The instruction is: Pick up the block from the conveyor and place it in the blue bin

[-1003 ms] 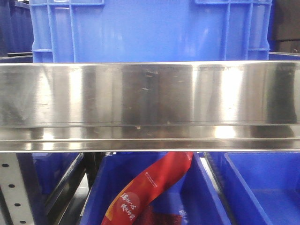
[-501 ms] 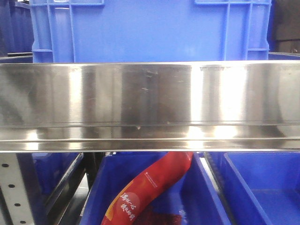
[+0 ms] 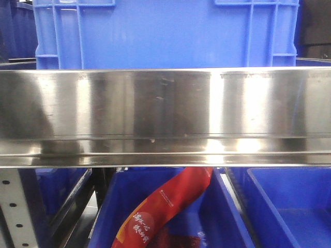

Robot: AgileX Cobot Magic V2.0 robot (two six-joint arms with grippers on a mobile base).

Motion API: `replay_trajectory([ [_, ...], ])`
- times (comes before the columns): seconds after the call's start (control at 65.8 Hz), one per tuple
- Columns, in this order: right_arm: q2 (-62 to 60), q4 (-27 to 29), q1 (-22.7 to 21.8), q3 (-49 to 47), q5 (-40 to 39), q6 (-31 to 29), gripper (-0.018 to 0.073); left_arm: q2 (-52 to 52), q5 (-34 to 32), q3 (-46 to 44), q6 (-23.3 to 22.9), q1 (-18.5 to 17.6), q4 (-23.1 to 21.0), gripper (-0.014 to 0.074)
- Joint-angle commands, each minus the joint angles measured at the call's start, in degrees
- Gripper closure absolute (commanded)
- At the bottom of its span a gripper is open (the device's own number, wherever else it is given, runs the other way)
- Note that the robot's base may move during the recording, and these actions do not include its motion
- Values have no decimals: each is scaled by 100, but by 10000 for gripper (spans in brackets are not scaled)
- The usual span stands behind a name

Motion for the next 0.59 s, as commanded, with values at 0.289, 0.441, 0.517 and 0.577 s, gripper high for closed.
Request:
replay_trajectory([
  [0.289, -111, 0, -23, 30, -150, -42, 721, -309, -162, 18, -49, 1, -46, 707],
  [0.441, -240, 724, -124, 559, -626, -42, 721, -309, -162, 18, -49, 1, -46, 707],
  [0.517, -440, 555, -244, 971, -692, -42, 721, -309, -162, 18, -49, 1, -46, 707],
  [0.577, -595, 229, -325, 1182, -610, -42, 721, -309, -162, 18, -49, 1, -46, 707],
])
